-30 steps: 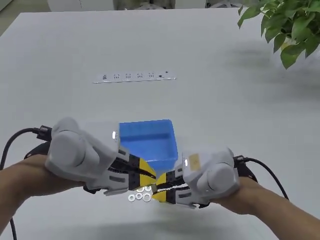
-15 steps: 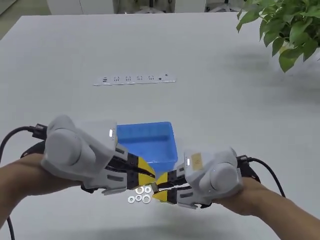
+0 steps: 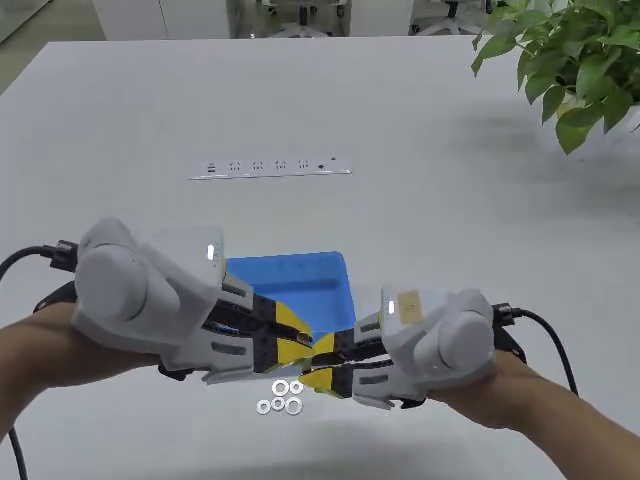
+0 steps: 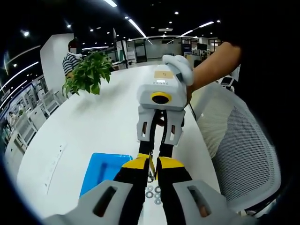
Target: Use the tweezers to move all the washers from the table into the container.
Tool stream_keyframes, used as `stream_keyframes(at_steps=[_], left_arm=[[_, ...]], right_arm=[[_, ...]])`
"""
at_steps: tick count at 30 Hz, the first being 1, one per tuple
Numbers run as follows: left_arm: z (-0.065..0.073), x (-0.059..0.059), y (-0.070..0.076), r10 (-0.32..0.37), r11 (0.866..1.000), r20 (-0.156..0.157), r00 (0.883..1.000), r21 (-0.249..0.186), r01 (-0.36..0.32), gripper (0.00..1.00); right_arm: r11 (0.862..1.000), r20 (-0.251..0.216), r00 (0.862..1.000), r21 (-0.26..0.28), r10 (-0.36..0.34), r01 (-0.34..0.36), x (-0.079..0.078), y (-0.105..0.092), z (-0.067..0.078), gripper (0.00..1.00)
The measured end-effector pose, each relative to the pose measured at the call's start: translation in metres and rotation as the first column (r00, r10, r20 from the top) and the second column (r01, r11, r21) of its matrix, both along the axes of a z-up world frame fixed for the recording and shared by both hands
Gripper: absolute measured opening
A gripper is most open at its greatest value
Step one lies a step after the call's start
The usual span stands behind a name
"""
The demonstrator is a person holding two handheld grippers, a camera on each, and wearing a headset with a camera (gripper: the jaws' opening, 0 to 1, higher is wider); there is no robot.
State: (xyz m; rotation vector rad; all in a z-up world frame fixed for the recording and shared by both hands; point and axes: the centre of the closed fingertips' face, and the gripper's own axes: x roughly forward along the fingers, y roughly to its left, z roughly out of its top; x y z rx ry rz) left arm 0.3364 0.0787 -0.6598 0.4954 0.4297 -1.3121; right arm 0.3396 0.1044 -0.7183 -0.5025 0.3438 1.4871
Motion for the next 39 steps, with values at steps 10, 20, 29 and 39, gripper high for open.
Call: stream_keyframes(at_steps=[10, 20, 29, 39], left_arm=[[0.002, 0.005, 0.013, 0.068, 0.997, -0.010, 0.998, -0.020, -0.068, 0.30], [-0.002, 0.002, 0.030, 0.161, 0.985, -0.064, 0.985, -0.057, -0.165, 0.54], [-0.003, 0.000, 0.045, 0.234, 0.966, -0.094, 0.968, -0.090, -0.243, 0.68], [0.001, 0.001, 0.057, 0.308, 0.938, -0.109, 0.945, -0.133, -0.321, 0.84]], right_arm=[[1.000, 0.022, 1.000, 0.019, -0.001, 0.000, 0.016, 0.005, 0.015, 0.09], [0.999, 0.031, 0.999, 0.031, 0.013, -0.014, 0.034, 0.011, 0.020, 0.09], [1.000, 0.029, 1.000, 0.028, 0.013, -0.014, 0.054, 0.015, 0.015, 0.09], [0.999, 0.019, 1.000, 0.031, 0.013, -0.013, 0.074, 0.022, 0.007, 0.09]])
